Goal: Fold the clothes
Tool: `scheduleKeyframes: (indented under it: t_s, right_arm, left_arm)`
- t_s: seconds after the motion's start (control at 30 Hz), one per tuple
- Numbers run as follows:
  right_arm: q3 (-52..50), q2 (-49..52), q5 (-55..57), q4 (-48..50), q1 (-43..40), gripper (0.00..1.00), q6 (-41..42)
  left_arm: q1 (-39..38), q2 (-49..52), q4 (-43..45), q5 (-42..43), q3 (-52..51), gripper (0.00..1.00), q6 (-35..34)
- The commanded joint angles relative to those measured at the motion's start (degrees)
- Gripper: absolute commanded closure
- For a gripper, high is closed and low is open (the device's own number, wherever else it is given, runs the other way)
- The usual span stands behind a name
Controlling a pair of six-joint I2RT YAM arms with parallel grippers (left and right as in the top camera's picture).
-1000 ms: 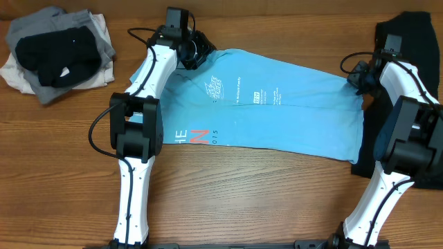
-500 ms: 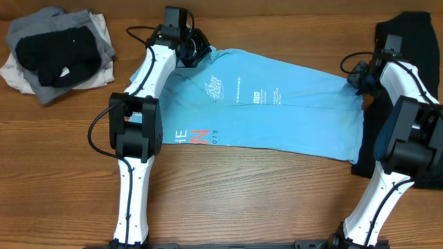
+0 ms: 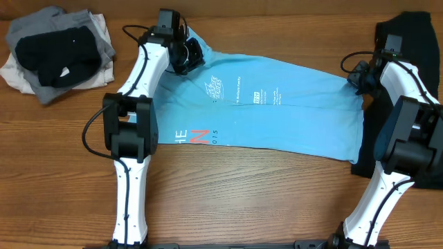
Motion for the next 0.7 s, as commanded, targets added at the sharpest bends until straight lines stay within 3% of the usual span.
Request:
scheduleKeyframes:
  t_s: [0.0, 0.3, 0.67]
  right_arm:
    - [-0.04, -1.64, 1.42, -0.98, -0.81, 0.96, 1.4]
    - [0.09, -7.04, 1.46, -4.26, -0.81, 0.96, 5.11]
    - [0.09, -10.54, 1.66, -9.84, -0.81, 0.96, 7.17]
  left_arm:
    - [0.17, -6.47, -2.36, -7.21, 1.2, 0.96, 8.79]
    - [0.15, -11.21, -11.08, -10.69, 1.2, 0.96, 16.06]
    - [-0.9, -14.99, -21.14, -27.8, 1.2, 0.96, 16.48]
